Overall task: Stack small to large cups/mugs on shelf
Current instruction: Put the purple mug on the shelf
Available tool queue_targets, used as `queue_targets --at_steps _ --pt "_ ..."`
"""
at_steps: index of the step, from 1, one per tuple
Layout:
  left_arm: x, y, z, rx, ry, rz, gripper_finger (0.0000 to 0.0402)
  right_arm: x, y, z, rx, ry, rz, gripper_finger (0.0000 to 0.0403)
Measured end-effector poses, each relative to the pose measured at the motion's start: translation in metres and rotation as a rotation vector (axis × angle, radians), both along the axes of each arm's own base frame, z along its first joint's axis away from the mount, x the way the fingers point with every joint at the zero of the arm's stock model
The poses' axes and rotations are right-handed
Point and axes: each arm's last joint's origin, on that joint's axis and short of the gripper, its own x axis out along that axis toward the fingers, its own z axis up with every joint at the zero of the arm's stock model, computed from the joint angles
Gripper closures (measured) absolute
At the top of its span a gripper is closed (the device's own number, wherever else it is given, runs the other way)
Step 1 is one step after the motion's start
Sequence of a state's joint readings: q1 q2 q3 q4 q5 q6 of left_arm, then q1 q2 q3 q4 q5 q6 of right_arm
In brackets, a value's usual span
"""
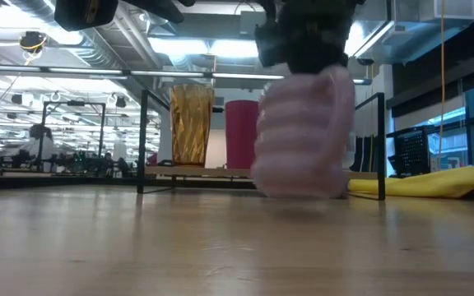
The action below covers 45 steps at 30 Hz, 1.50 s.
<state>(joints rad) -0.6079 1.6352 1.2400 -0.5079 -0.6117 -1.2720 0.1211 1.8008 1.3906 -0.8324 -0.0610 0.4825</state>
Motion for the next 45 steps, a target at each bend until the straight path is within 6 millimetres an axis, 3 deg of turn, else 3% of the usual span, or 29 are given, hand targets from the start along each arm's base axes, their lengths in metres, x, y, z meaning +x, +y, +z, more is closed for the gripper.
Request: queue_targets --at_steps 4,10,16,23,30,45 --pt "0.0 0.0 0.0 0.002 0.001 -0.002 0.0335 0.003 -0.001 0.024 -0.054 -0.007 0.034 0.0358" --pt "0.0 0.0 0.0 0.014 0.004 -0.012 0.0335 -0.002 -0.008 0.071 -0.282 0.021 0.045 0.0358" --pt "0.0 0.0 0.0 0.015 0.004 -0.012 0.0335 -0.01 -0.039 0.095 -0.387 0.09 -0.025 0.0358" --pt "0.0 0.0 0.0 0.014 0.003 -0.012 0.0335 -0.014 -0.096 0.097 -0.355 0.126 -0.093 0.0358" --pt "0.0 -0.001 0.0 0.007 0.001 -0.008 0.0335 -0.021 -0.135 0.097 -0.352 0.137 -0.088 0.0358" --pt "0.009 0.016 0.0 0.04 0.013 0.028 0.0335 -0.024 -0.186 0.095 -0.297 0.034 -0.068 0.0358"
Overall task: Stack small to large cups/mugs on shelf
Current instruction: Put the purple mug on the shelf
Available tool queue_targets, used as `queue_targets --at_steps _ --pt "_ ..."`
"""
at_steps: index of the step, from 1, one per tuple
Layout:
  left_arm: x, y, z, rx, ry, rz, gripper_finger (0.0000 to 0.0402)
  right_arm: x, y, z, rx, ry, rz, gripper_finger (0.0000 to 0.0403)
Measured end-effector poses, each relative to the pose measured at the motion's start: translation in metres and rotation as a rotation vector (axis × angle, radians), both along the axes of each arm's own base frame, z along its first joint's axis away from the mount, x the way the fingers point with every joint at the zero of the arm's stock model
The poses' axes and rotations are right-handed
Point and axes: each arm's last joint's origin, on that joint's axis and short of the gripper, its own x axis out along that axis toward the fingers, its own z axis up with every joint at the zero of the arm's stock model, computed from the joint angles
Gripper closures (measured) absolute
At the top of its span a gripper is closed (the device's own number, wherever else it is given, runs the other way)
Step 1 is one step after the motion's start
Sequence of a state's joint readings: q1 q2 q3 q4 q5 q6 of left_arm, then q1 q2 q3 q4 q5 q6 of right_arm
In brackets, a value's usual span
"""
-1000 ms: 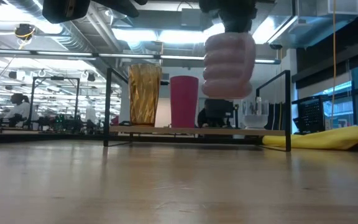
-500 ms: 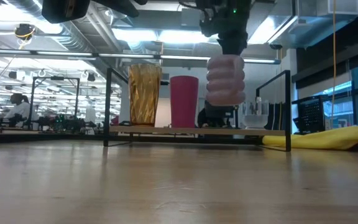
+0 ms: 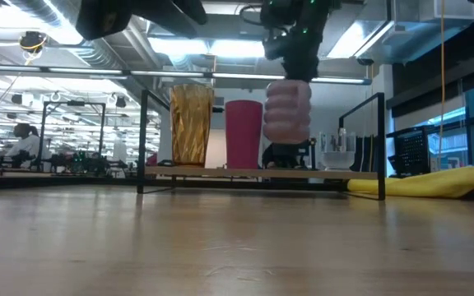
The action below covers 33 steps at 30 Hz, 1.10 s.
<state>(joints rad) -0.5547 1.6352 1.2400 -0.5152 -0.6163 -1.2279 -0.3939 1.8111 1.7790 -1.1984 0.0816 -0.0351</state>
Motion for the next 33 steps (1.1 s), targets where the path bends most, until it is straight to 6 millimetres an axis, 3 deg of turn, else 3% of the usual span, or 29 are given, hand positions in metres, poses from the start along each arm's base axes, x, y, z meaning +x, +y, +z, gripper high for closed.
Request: queue_targets --at_steps 11,33 --pt "0.003 0.004 0.0 -0.034 0.01 -0.011 0.0335 0.005 -0.029 -0.03 0.016 0.099 0.002 0.0358" --pt "0.005 0.007 0.0 -0.021 0.016 -0.014 0.0335 0.002 -0.042 -0.04 0.098 0.099 -0.04 0.0353"
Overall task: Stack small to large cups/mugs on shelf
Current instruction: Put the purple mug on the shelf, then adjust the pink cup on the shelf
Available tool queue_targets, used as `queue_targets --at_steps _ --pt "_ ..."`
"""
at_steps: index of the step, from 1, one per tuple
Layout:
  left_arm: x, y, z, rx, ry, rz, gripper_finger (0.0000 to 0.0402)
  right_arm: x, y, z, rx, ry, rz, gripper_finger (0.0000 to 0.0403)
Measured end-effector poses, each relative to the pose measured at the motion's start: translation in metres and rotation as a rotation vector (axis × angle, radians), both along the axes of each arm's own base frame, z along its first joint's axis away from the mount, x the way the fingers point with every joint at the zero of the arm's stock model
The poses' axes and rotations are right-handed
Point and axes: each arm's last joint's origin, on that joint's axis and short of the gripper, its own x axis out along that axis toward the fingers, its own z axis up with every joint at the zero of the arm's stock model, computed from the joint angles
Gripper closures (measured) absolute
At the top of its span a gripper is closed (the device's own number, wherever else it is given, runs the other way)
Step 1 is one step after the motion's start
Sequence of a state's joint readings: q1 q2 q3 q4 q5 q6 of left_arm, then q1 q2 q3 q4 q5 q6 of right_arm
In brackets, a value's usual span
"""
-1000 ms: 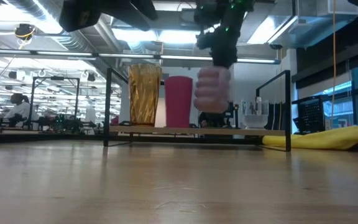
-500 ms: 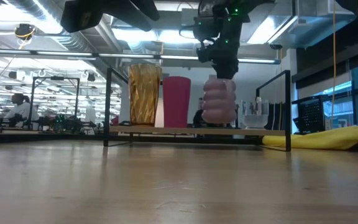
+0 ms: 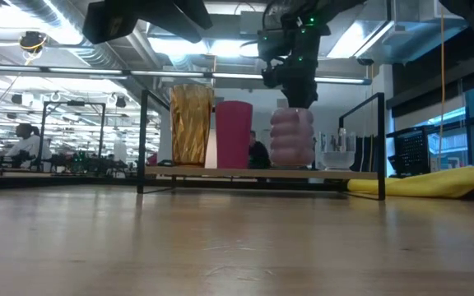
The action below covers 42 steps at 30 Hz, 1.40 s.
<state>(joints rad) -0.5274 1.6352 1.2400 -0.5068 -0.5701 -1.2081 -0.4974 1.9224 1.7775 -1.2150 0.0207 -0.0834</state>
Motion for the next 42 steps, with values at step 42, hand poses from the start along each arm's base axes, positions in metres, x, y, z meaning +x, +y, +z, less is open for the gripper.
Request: queue_targets --at_steps 42 --pt "0.0 0.0 0.0 0.008 0.007 -0.014 0.0335 0.024 0.02 0.077 -0.131 -0.292 0.113 0.0301"
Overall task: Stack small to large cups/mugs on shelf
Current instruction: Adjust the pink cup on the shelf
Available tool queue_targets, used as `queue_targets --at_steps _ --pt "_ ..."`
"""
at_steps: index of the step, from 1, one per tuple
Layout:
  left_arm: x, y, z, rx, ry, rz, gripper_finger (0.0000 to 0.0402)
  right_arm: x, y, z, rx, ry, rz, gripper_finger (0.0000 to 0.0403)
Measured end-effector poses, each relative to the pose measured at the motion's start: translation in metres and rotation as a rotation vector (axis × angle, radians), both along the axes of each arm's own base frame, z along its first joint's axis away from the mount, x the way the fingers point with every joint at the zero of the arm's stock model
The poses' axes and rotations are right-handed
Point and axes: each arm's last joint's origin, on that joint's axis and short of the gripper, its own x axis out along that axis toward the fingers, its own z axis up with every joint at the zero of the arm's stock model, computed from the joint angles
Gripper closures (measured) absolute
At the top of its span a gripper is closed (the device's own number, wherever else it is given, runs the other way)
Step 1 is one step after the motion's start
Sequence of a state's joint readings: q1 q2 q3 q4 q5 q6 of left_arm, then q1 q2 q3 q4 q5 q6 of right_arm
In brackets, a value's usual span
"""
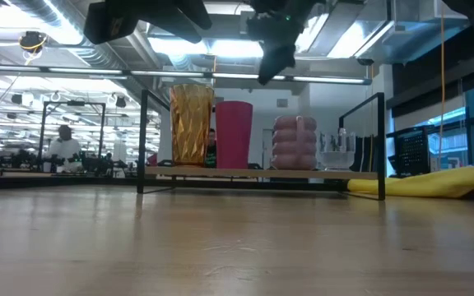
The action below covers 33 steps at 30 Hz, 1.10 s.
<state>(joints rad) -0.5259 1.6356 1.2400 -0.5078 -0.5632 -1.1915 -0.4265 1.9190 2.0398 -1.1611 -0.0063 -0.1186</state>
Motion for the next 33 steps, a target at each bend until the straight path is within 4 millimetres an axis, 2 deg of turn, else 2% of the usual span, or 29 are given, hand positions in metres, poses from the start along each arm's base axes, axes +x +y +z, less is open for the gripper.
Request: queue_targets --at_steps 5,11,17,22,33 --pt "0.001 0.001 0.0 0.011 0.003 -0.005 0.0335 0.012 0.017 0.001 -0.004 -0.046 0.051 0.0301" --pt "0.002 0.003 0.001 0.003 -0.003 -0.004 0.0335 0.02 0.02 -0.008 0.051 -0.044 0.028 0.0301" --pt "0.004 0.002 0.002 -0.009 -0.023 -0.005 0.0335 0.037 0.015 -0.031 0.098 -0.023 0.023 0.0301" --pt "0.004 0.002 0.002 -0.009 -0.022 -0.005 0.0335 0.044 0.003 -0.05 0.148 -0.012 -0.011 0.0301" --pt "0.004 0.001 0.002 -0.011 -0.026 -0.006 0.0335 0.039 -0.007 -0.048 0.077 0.009 -0.042 0.0301"
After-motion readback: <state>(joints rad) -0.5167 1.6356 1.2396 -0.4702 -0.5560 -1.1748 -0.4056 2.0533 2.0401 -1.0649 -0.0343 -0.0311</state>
